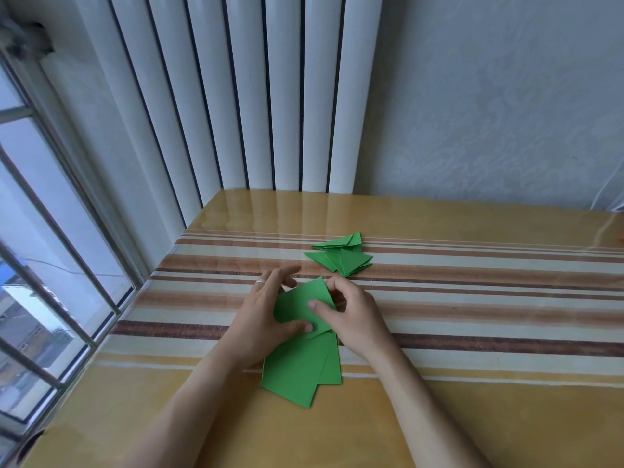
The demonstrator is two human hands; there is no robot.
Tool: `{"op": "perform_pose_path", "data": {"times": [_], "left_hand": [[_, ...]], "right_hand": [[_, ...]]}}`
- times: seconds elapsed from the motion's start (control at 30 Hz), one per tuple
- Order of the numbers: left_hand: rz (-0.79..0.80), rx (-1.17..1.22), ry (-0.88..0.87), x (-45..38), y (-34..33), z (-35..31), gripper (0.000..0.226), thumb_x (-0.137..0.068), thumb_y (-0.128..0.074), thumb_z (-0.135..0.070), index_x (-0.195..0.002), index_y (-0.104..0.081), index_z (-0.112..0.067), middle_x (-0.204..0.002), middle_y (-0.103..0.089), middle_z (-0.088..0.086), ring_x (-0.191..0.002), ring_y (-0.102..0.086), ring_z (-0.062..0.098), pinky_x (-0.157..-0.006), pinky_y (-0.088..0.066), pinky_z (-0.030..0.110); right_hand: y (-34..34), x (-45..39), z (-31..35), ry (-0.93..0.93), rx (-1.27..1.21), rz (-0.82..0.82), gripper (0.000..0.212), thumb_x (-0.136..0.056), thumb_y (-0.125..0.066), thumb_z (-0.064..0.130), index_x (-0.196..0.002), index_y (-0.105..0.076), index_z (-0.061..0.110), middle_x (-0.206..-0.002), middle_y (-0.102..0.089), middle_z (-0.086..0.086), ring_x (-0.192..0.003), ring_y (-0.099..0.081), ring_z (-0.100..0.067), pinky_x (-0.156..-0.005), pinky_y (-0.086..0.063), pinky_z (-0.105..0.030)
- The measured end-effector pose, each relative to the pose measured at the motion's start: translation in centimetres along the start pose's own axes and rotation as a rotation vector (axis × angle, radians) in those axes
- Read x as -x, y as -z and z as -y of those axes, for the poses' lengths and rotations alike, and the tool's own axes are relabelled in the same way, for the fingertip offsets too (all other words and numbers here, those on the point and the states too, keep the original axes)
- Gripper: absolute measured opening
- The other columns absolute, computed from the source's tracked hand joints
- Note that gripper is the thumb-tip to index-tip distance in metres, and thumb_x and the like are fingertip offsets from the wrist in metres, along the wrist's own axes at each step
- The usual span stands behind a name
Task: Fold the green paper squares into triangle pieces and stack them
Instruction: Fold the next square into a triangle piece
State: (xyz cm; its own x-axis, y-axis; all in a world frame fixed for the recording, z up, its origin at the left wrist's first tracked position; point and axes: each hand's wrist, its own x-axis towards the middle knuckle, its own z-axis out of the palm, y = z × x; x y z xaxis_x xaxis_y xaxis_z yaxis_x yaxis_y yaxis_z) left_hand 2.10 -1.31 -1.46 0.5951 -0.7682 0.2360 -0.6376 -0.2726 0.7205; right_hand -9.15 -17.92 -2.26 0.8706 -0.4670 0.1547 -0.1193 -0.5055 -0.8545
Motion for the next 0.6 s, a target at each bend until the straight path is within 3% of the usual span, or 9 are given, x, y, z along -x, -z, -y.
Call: {"op": "perform_pose_path", "data": {"times": [0.07, 0.17, 0.23, 0.33, 0.4, 0.47, 0.53, 0.6], "left_hand": [[-0.054, 0.03, 0.029, 0.0, 0.1, -0.1, 0.053, -0.085, -0.083, -0.032, -0.131, -0.057, -0.034, -0.113, -0.064, -0.019, -0.104, -0.058, -0.006, -0.083, -0.046, 0.011], [-0.118, 0.153, 0.07, -0.1, 0.4, -0.4, 0.003, -0.096, -0.072, -0.025, -0.098, -0.071, -0.027, -0.089, -0.074, -0.011, -0.083, -0.068, 0.006, -0.069, -0.054, 0.026], [-0.188, 0.289, 0.143, -0.1, 0.5, -0.5, 0.012, -0.099, -0.069, -0.025, -0.088, -0.072, -0.022, -0.082, -0.075, -0.001, -0.077, -0.069, 0.023, -0.068, -0.056, 0.045], [-0.208, 0.385, 0.243, 0.1, 0.9, -0.5, 0.023, -0.101, -0.067, -0.028, -0.084, -0.076, -0.015, -0.082, -0.075, 0.01, -0.085, -0.07, 0.037, -0.074, -0.058, 0.054], [-0.119, 0.392, 0.267, 0.1, 0.9, -0.7, 0.028, -0.102, -0.065, -0.032, -0.085, -0.077, -0.013, -0.084, -0.075, 0.014, -0.086, -0.07, 0.041, -0.073, -0.058, 0.054], [-0.066, 0.386, 0.246, 0.1, 0.7, -1.1, 0.021, -0.102, -0.065, -0.027, -0.09, -0.078, -0.016, -0.086, -0.078, 0.006, -0.085, -0.073, 0.032, -0.076, -0.059, 0.045], [-0.082, 0.398, 0.226, 0.1, 0.7, -1.2, 0.014, -0.1, -0.067, -0.023, -0.091, -0.077, -0.019, -0.088, -0.077, 0.003, -0.085, -0.073, 0.025, -0.077, -0.059, 0.04], [-0.131, 0.442, 0.247, 0.1, 0.7, -1.3, 0.015, -0.099, -0.069, -0.023, -0.088, -0.076, -0.015, -0.085, -0.076, 0.008, -0.082, -0.073, 0.03, -0.073, -0.059, 0.039]], "right_hand": [[0.1, 0.0, 0.2, -0.02, -0.105, -0.02, 0.012, -0.095, -0.073, 0.035, -0.102, -0.069, 0.025, -0.097, -0.075, 0.009, -0.092, -0.071, -0.009, -0.083, -0.06, -0.038], [0.3, -0.1, 0.2, -0.023, -0.176, -0.094, 0.008, -0.096, -0.073, 0.028, -0.097, -0.069, 0.021, -0.091, -0.075, 0.005, -0.086, -0.071, -0.012, -0.079, -0.061, -0.042], [0.3, -0.2, 0.0, -0.045, -0.225, -0.134, 0.007, -0.095, -0.075, 0.024, -0.095, -0.068, 0.021, -0.089, -0.072, 0.002, -0.084, -0.069, -0.012, -0.079, -0.059, -0.038], [0.3, -0.3, -0.2, -0.079, -0.308, -0.168, 0.008, -0.093, -0.076, 0.018, -0.093, -0.069, 0.02, -0.088, -0.071, 0.002, -0.082, -0.065, -0.008, -0.077, -0.056, -0.029], [0.4, -0.3, 0.0, -0.074, -0.335, -0.179, 0.007, -0.093, -0.077, 0.016, -0.092, -0.07, 0.02, -0.087, -0.071, 0.003, -0.08, -0.065, -0.007, -0.075, -0.054, -0.026], [0.5, -0.4, -0.1, -0.05, -0.329, -0.159, 0.007, -0.093, -0.077, 0.016, -0.091, -0.074, 0.021, -0.087, -0.073, 0.001, -0.082, -0.067, -0.015, -0.077, -0.056, -0.033], [0.4, -0.4, -0.2, -0.023, -0.313, -0.114, 0.006, -0.093, -0.078, 0.017, -0.093, -0.078, 0.022, -0.088, -0.075, 0.0, -0.087, -0.07, -0.025, -0.081, -0.058, -0.044], [0.2, -0.4, -0.2, -0.005, -0.323, -0.083, 0.007, -0.093, -0.078, 0.021, -0.098, -0.08, 0.025, -0.091, -0.075, -0.003, -0.091, -0.071, -0.03, -0.084, -0.059, -0.051]]}}
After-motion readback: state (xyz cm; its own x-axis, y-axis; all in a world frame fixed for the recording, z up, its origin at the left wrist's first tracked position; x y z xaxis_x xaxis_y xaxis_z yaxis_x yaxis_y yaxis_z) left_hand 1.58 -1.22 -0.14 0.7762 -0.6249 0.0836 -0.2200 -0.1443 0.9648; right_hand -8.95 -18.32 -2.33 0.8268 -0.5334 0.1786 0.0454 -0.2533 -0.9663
